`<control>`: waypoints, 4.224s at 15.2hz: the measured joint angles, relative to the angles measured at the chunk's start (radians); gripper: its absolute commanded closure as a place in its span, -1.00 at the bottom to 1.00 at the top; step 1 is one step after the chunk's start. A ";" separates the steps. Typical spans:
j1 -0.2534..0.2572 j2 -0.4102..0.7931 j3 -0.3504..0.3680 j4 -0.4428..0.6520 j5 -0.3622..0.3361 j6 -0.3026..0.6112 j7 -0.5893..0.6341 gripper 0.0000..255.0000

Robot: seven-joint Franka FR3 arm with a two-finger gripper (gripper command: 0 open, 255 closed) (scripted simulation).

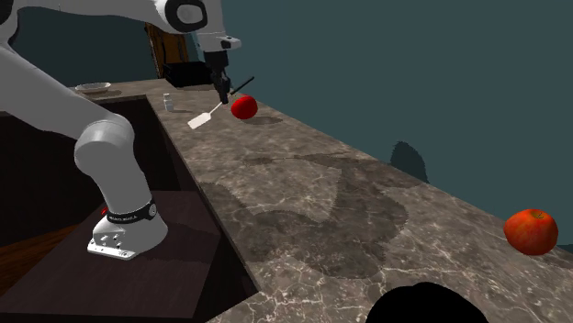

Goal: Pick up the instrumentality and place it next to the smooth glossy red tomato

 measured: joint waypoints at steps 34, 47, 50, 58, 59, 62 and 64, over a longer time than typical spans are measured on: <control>0.159 0.953 0.640 0.706 -0.553 0.030 0.998 1.00; 0.177 1.006 0.605 0.584 -0.617 0.179 1.048 1.00; 0.183 1.023 0.594 0.563 -0.636 0.209 1.059 1.00; 0.215 1.076 0.555 0.514 -0.697 0.289 1.105 1.00; 0.220 1.083 0.550 0.512 -0.705 0.298 1.110 1.00; 0.223 1.091 0.543 0.506 -0.715 0.311 1.115 1.00; 0.224 1.093 0.542 0.505 -0.717 0.311 1.117 1.00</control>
